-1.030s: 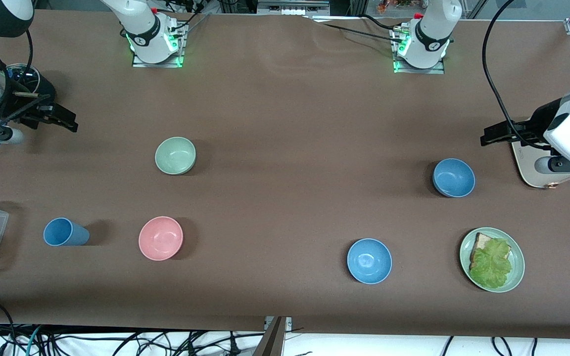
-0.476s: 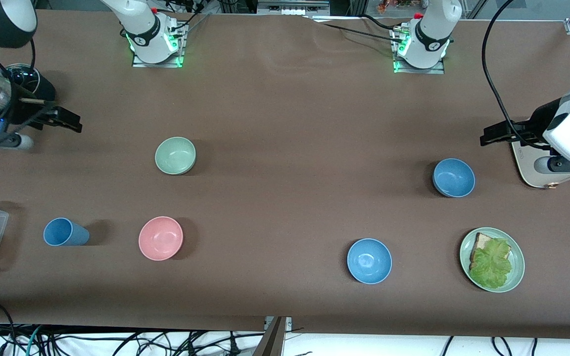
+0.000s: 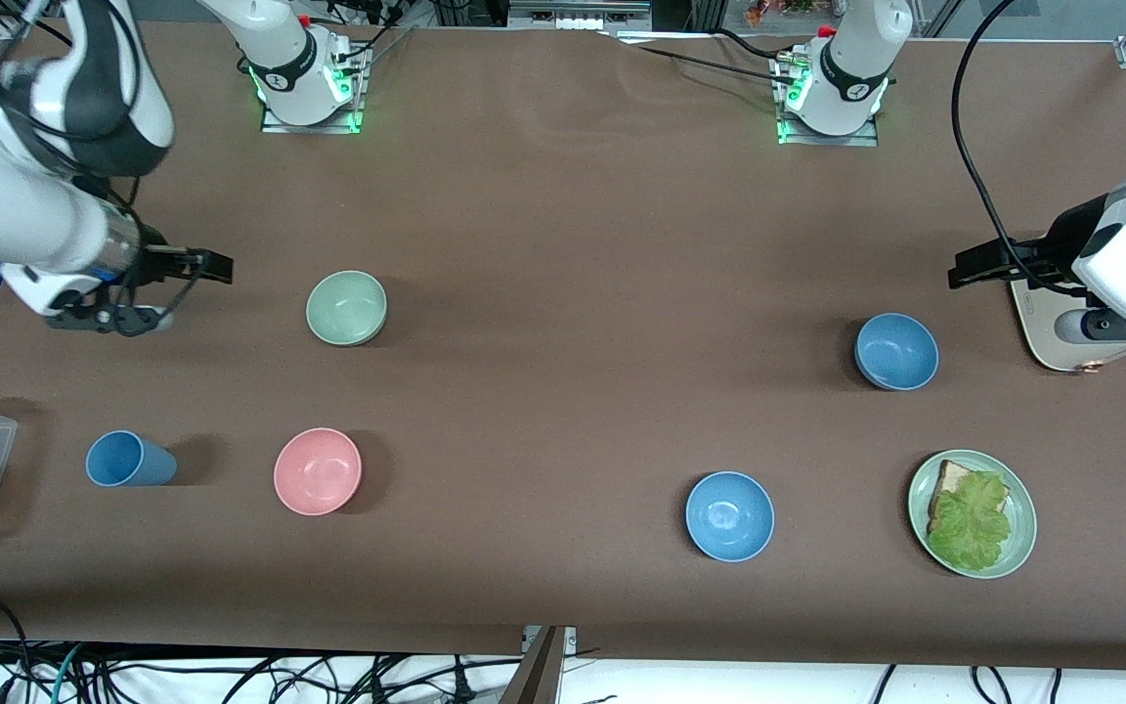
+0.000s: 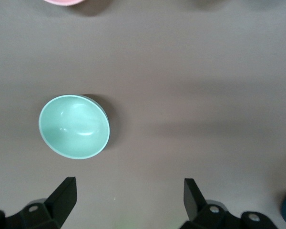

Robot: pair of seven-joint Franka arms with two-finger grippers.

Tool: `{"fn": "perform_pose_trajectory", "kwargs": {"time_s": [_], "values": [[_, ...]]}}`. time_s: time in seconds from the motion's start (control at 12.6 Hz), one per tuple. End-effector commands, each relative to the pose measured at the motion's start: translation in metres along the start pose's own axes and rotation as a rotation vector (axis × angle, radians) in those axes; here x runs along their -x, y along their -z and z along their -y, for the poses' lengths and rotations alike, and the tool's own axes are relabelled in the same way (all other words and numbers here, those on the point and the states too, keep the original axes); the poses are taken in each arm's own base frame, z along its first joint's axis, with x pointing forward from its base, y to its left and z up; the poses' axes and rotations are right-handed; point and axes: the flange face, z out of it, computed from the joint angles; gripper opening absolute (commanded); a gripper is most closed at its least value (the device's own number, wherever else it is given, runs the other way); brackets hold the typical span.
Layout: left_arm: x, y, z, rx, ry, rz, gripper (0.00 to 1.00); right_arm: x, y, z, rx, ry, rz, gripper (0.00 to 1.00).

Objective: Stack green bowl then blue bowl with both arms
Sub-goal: 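Reach the right gripper down to the pale green bowl's rim, then close the right gripper on the green bowl's rim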

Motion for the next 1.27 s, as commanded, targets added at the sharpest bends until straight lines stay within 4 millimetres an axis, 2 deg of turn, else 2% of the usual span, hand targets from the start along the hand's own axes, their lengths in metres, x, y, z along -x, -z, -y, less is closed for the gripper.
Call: {"fn": "perform_pose_trajectory", "kwargs": {"time_s": [0.0, 0.24, 0.4, 0.48, 0.63, 0.71, 0.79, 0.87, 0.95, 1.19], "values": [[0.002, 0.002, -0.002, -0.014, 0.006, -0.005, 1.0, 0.008, -0.051, 0.025, -0.006, 0.022, -0.009, 0.99], [0.002, 0.002, -0.002, -0.014, 0.005, -0.005, 1.0, -0.001, -0.122, 0.049, -0.009, 0.024, -0.079, 0.99], [0.001, 0.001, -0.002, -0.015, 0.005, -0.003, 1.0, -0.008, -0.163, 0.056, -0.015, 0.031, -0.11, 0.99], [0.001, 0.001, -0.002, -0.015, 0.005, -0.003, 1.0, -0.011, -0.178, 0.065, -0.021, 0.032, -0.126, 0.99], [0.001, 0.001, -0.002, -0.015, 0.005, -0.003, 1.0, -0.007, -0.202, 0.064, -0.028, 0.014, -0.15, 0.96], [0.002, 0.002, -0.002, -0.014, 0.005, -0.005, 1.0, -0.004, -0.205, 0.064, -0.029, 0.014, -0.155, 0.83], [0.001, 0.001, -0.002, -0.015, 0.005, -0.003, 1.0, -0.002, -0.205, 0.063, -0.029, 0.01, -0.152, 0.5], [0.001, 0.001, -0.002, -0.015, 0.005, -0.003, 1.0, -0.001, -0.206, 0.062, -0.029, 0.007, -0.149, 0.26], [0.001, 0.001, -0.002, -0.015, 0.003, -0.003, 1.0, 0.0, -0.204, 0.061, -0.029, 0.008, -0.152, 0.16], [0.001, 0.001, -0.002, -0.015, 0.005, -0.003, 1.0, 0.004, -0.189, 0.061, -0.025, 0.009, -0.14, 0.0]]}}
